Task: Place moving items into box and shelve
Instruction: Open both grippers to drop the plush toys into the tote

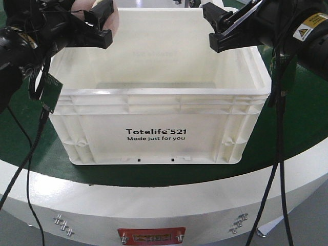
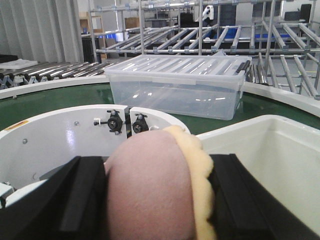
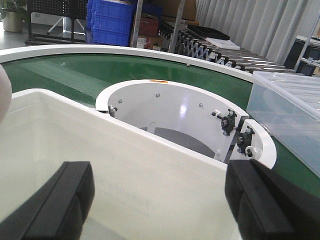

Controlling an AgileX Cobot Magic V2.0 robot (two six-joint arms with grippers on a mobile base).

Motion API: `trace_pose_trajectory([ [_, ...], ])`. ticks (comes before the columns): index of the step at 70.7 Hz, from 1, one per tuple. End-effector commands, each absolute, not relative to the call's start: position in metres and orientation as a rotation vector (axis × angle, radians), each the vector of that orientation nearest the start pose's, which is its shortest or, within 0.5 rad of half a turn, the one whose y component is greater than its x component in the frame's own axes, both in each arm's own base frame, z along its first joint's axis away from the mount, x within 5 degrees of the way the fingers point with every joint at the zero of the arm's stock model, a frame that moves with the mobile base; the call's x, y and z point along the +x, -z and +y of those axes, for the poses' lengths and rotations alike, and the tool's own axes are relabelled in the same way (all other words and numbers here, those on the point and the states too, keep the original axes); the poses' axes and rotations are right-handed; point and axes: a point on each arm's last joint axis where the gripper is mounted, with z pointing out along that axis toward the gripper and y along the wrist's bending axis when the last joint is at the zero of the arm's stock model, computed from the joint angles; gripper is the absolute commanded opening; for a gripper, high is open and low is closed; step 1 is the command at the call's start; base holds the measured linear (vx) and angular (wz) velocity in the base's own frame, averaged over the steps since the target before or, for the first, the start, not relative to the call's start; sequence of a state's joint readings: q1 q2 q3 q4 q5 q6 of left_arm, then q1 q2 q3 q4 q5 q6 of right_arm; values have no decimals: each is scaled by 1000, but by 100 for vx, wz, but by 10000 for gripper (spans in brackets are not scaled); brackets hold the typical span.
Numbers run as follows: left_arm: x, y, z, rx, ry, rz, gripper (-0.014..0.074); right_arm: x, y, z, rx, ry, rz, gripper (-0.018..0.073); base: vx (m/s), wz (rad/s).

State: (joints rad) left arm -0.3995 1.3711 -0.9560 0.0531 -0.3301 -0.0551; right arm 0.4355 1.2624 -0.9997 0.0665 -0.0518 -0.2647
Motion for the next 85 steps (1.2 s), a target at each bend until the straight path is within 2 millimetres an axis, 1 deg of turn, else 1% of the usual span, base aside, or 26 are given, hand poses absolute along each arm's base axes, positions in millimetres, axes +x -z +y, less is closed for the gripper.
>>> trace_pose_trajectory([
  [1, 284, -382, -124, 282, 369, 1372, 536, 260, -397, 120, -475, -182, 1476, 578, 0, 0],
  [17, 284, -381, -124, 284, 368, 1372, 547, 260, -397, 120, -475, -182, 1476, 578, 0, 0],
  [24, 285, -380, -124, 285, 367, 1377, 586, 260, -397, 120, -475, -182, 1476, 578, 0, 0],
  [34, 288, -376, -126, 288, 366, 1392, 666, 260, -397, 120, -474, -180, 1477, 578, 0, 0],
  [41, 289, -375, -126, 288, 366, 1393, 690, 260, -397, 120, -474, -180, 1477, 578, 0, 0],
  [56, 289, -375, -126, 285, 368, 1391, 643, 260, -397, 120, -474, -180, 1477, 578, 0, 0],
  [85, 289, -375, -125, 294, 357, 1397, 470, 260, -397, 119, -470, -181, 1478, 578, 0, 0],
])
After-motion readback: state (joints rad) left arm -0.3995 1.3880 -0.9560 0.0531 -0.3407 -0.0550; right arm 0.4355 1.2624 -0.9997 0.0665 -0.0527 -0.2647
